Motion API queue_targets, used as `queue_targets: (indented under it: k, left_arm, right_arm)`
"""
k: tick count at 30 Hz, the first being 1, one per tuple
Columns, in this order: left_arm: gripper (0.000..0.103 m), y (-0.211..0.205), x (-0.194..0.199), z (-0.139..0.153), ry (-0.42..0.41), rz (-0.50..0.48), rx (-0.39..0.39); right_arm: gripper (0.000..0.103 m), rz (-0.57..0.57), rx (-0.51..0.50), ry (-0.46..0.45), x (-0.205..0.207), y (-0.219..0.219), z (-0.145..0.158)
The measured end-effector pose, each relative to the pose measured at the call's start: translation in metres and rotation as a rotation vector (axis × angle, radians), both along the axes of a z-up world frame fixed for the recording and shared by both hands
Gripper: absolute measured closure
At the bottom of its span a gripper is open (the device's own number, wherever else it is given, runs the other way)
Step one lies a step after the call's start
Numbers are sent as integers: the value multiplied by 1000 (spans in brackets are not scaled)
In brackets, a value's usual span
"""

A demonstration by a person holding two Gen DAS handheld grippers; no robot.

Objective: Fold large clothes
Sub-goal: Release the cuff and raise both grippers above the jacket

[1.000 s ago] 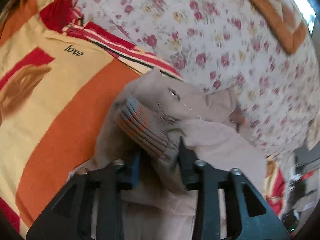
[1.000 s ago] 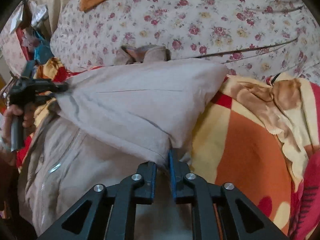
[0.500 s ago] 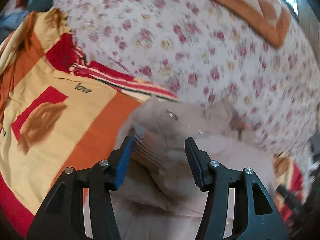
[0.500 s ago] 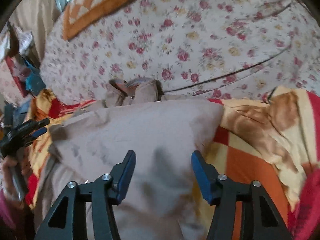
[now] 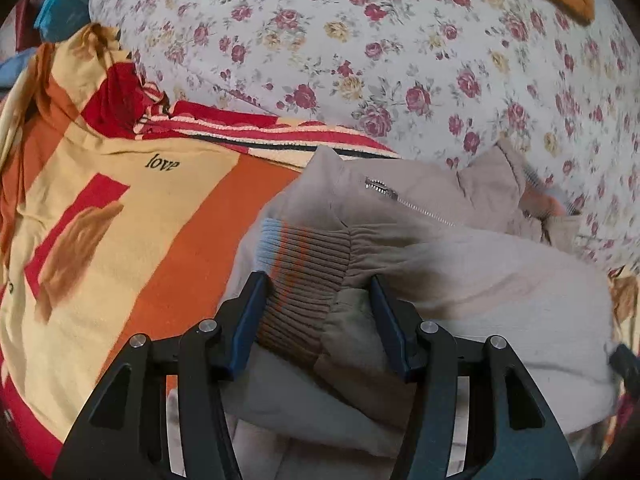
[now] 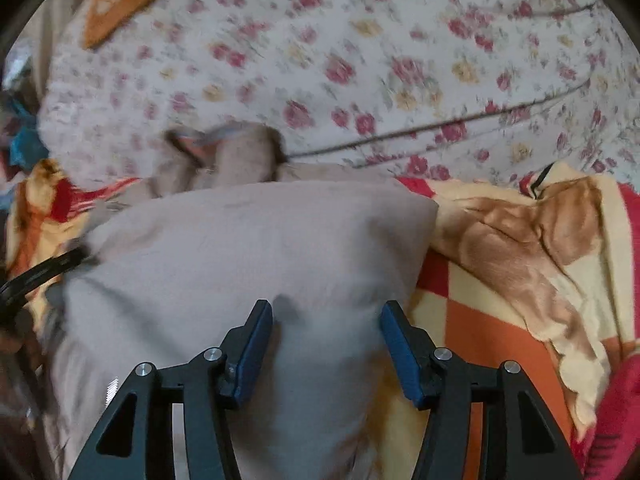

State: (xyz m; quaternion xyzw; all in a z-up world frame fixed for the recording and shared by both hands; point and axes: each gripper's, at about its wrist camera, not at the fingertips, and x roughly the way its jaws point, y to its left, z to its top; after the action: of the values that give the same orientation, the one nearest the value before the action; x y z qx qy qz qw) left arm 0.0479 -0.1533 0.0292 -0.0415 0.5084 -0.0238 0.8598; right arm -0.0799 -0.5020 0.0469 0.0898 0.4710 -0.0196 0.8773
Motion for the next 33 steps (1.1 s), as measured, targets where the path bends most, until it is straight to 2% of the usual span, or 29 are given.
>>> queue_targets:
  k: [3, 8, 11, 15, 18, 20, 27, 33]
  left_arm:
    - [50, -3, -1, -2, -5, -9, 20]
    - [49, -11, -8, -4, -20, -40, 92]
    - [49, -9, -15, 2, -16, -42, 98]
    - [49, 5, -28, 16, -13, -23, 29]
    - [49, 11, -42, 27, -37, -23, 30]
    - [49, 12, -52, 32, -50, -34, 42]
    - [49, 23, -96, 46, -74, -73, 71]
    - [49, 31, -129, 54, -82, -110, 71]
  right_arm:
    - [48, 57, 0, -2, -22, 15, 5]
    - [48, 78, -128, 123, -36, 30, -34]
    - [48, 48, -95, 102, -48, 23, -25]
    - [48, 38, -32, 66, -74, 14, -4]
    - [47, 26, -8, 66, -92, 9, 4]
    - [40, 21, 19, 73, -99, 8, 3]
    - [39, 5, 55, 69, -133, 9, 3]
    - [39, 25, 52, 105, -162, 21, -4]
